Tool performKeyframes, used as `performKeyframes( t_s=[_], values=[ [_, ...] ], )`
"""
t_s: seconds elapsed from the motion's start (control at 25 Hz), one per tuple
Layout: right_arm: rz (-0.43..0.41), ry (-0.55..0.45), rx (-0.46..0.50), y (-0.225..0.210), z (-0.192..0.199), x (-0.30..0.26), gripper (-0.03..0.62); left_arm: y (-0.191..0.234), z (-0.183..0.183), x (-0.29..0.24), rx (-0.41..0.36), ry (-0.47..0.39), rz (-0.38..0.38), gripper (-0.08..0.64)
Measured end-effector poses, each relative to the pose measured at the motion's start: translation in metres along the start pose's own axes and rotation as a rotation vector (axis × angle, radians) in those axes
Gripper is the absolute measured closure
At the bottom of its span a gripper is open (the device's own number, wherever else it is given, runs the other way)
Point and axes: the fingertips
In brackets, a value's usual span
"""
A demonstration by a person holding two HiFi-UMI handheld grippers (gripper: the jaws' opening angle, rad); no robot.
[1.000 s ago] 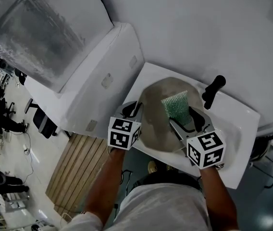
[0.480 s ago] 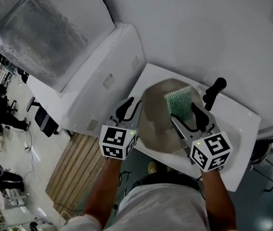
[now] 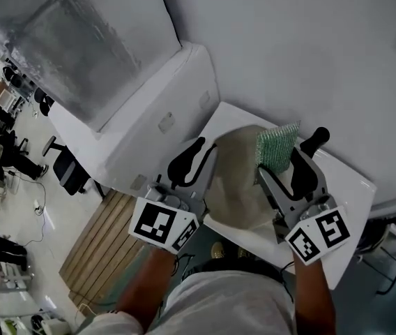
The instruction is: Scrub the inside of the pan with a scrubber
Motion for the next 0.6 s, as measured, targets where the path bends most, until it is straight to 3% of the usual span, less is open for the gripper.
performKeyframes(
  t_s=[0.28,0.6],
  values=[
    [-0.045,-0.153,0.032,0.013,-0.044,0.016,0.288,-0.026,-0.048,0.004,0.020,-0.140,0.068,0.495],
    [-0.074,-0.207,0.062,0.020,-0.061,0.028,0.288,-0.048,-0.057,0.005,-0.018,-0.148,0.112,0.534]
  ],
)
Point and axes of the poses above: the fingertips, and each gripper's own axes: x backward along the fingers, y to its left, z out of its underside, and after that the axes turned 7 degrees about z, right-handed
